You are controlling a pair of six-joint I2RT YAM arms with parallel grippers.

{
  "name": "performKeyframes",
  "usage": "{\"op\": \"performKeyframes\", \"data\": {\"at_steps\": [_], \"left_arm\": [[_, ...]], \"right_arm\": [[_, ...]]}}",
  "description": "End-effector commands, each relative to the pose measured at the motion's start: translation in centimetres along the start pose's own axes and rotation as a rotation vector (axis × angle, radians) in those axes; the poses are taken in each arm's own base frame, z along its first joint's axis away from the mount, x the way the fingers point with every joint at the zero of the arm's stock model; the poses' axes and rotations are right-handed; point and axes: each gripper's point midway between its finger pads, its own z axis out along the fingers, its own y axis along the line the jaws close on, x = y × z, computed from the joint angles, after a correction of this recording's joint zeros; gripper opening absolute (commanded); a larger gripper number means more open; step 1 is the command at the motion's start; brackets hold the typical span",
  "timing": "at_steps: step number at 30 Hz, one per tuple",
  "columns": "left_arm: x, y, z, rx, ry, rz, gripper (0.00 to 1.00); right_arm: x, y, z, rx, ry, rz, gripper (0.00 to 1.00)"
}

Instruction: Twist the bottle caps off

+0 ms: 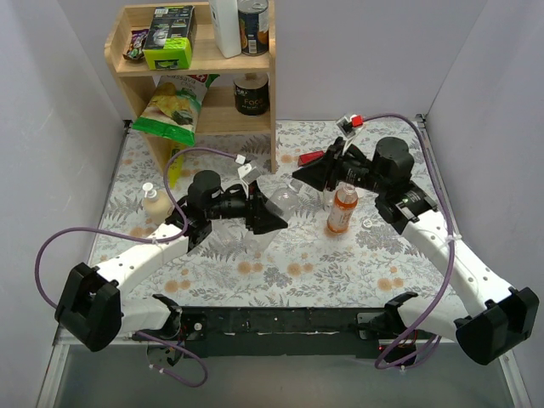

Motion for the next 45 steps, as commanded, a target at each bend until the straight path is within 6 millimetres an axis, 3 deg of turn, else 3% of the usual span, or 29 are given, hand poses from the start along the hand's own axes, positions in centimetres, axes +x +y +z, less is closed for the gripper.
{"op": "performKeyframes", "data": {"at_steps": [1, 3, 4, 5, 6, 7, 9, 10, 14, 17, 20, 22, 23, 25, 26, 29, 32, 34, 38, 40, 45], "left_arm": [[-0.6, -5.7, -1.6, 0.328, 0.009, 0.033, 0.26], [-0.8, -5.0, -1.4, 0.291, 0.0, 0.039, 0.26], [-0.5, -3.6, -1.1, 0.207, 0.007, -0.002, 0.26], [-1.7, -2.7, -1.2, 0.132, -0.023, 0.026, 0.26], [-2.2, -1.1, -1.3, 0.045, -0.043, 0.05, 0.25], [-3.0, 2.2, -2.0, -0.136, -0.088, 0.029, 0.26], [-4.8, 4.7, -3.9, -0.298, -0.164, 0.03, 0.27], [-5.8, 7.6, -6.0, -0.45, -0.221, 0.008, 0.27], [-7.8, 11.4, -10.9, -0.715, -0.336, 0.002, 0.28], [-8.6, 12.0, -13.3, -0.841, -0.38, 0.065, 0.29], [-8.9, 12.1, -14.4, -0.89, -0.392, 0.104, 0.3], [-8.9, 12.1, -14.3, -0.887, -0.389, 0.109, 0.3], [-8.8, 12.2, -14.2, -0.883, -0.385, 0.106, 0.3], [-8.7, 12.1, -13.8, -0.864, -0.376, 0.102, 0.3], [-8.6, 12.2, -13.8, -0.862, -0.374, 0.098, 0.3], [-8.6, 12.1, -13.7, -0.86, -0.374, 0.096, 0.3], [-8.5, 12.1, -13.6, -0.854, -0.372, 0.098, 0.3], [-8.5, 12.1, -13.6, -0.85, -0.371, 0.098, 0.3], [-8.6, 12.0, -13.3, -0.834, -0.369, 0.096, 0.3], [-8.5, 11.9, -13.1, -0.827, -0.364, 0.091, 0.3], [-8.5, 11.9, -13.0, -0.821, -0.36, 0.092, 0.3]], "right_arm": [[-4.7, 6.9, -3.0, -0.311, -0.101, -0.257, 0.07], [-5.5, 7.3, -3.6, -0.303, -0.128, -0.285, 0.07], [-6.2, 7.4, -3.9, -0.283, -0.142, -0.293, 0.06], [-7.2, 6.4, -3.8, -0.199, -0.171, -0.291, 0.06], [-6.7, 5.1, -3.8, -0.125, -0.139, -0.272, 0.05], [-8.2, 4.1, -3.9, -0.031, -0.177, -0.273, 0.04], [-7.5, 2.7, -3.8, 0.062, -0.15, -0.259, 0.03], [-7.4, 2.5, -3.4, 0.12, -0.157, -0.261, 0.03], [-4.8, 0.9, -0.4, 0.285, -0.072, -0.231, 0.03], [-2.3, -1.7, 1.8, 0.398, -0.019, -0.187, 0.02], [0.1, -4.2, 3.9, 0.501, 0.046, -0.197, 0.03], [1.1, -4.8, 5.2, 0.509, 0.071, -0.199, 0.03], [2.8, -5.8, 6.5, 0.518, 0.115, -0.19, 0.03], [4.3, -6.5, 7.8, 0.51, 0.153, -0.182, 0.04], [6.3, -7.6, 8.8, 0.519, 0.203, -0.172, 0.04], [9.0, -9.6, 10.7, 0.532, 0.255, -0.154, 0.05], [11.1, -12.4, 11.6, 0.547, 0.306, -0.095, 0.05], [11.2, -13.6, 12.0, 0.572, 0.297, -0.092, 0.05], [13.4, -16.4, 13.2, 0.622, 0.36, -0.109, 0.08], [15.0, -18.4, 13.3, 0.667, 0.406, -0.107, 0.09], [16.2, -21.1, 13.3, 0.731, 0.442, -0.112, 0.11]]}}
